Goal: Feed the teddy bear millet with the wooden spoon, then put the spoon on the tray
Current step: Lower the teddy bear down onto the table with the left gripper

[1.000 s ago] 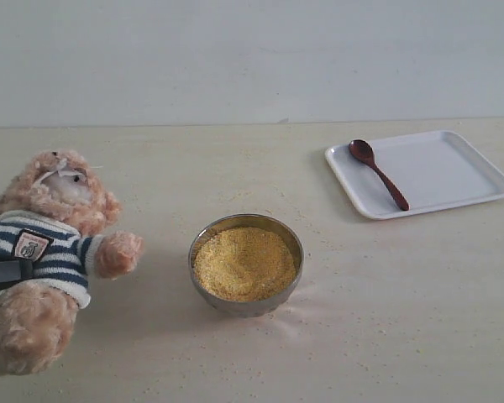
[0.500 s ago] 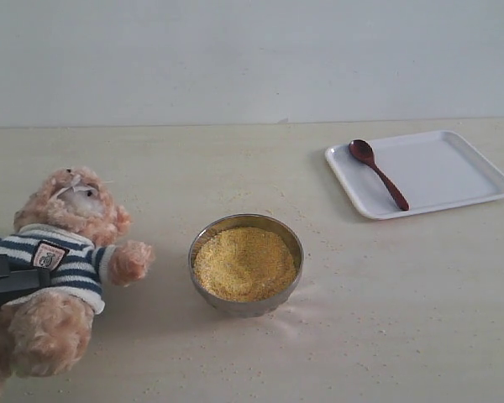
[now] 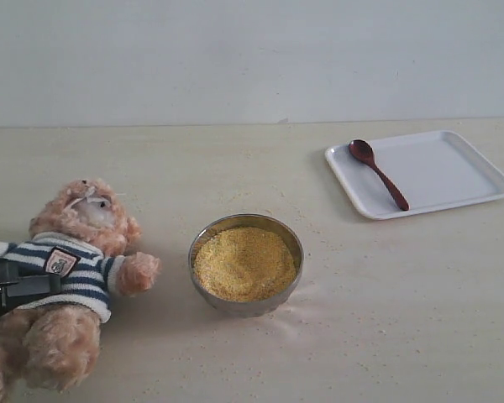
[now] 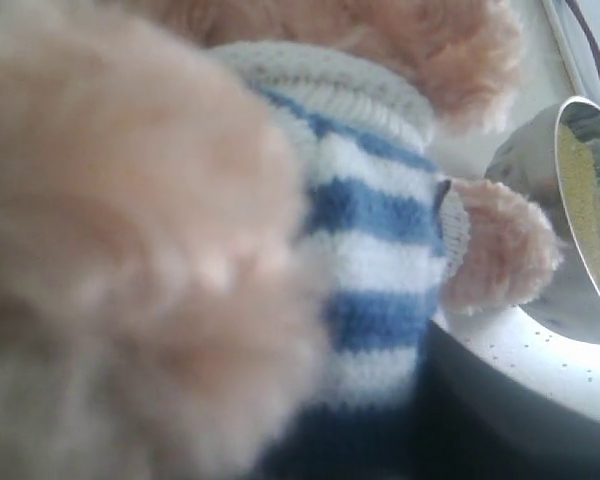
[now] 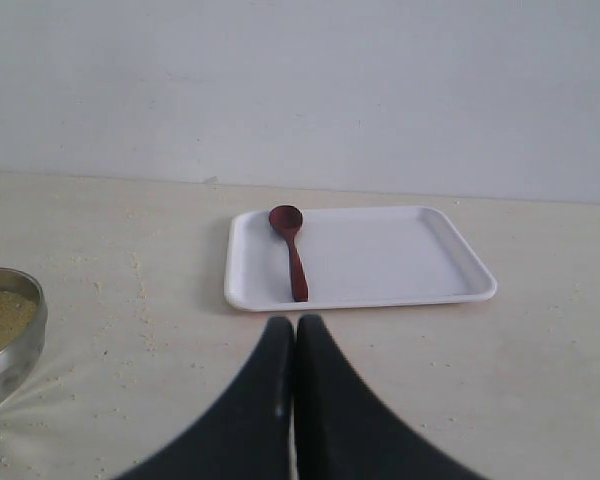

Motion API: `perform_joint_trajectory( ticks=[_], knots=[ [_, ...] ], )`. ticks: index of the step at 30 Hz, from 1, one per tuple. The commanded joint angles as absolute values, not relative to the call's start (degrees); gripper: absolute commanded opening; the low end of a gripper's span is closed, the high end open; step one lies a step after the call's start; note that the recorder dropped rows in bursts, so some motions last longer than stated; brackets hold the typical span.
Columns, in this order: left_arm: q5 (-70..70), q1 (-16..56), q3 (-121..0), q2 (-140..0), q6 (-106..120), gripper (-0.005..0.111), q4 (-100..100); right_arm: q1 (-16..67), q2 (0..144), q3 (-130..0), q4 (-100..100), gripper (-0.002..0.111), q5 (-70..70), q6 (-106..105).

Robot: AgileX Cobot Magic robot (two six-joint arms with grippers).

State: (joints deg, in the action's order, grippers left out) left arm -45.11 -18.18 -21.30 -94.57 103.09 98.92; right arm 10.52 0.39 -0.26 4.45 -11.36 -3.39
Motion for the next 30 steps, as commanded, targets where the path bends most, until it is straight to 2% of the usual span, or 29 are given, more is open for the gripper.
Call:
perform_joint_trajectory(
  ticks=[1, 4, 11, 30],
  knots=[
    [-46.9, -18.2, -22.8, -96.8, 103.8, 0.045, 99.9, 10.4, 0.0, 0.0, 4.2, 0.001, -11.4, -3.6],
    [-47.1, -18.2, -23.4, -98.1, 103.9, 0.047, 99.9, 10.4, 0.0, 0.0, 4.2, 0.001, -11.4, -3.6],
    [-50.4, -18.2, -24.2, -98.5, 103.7, 0.065, 99.9, 10.4, 0.0, 0.0, 4.2, 0.001, -11.4, -3.6],
    [-59.2, -18.2, -24.3, -96.8, 102.4, 0.065, 99.9, 10.4, 0.0, 0.0, 4.2, 0.001, -11.4, -3.6]
  ],
)
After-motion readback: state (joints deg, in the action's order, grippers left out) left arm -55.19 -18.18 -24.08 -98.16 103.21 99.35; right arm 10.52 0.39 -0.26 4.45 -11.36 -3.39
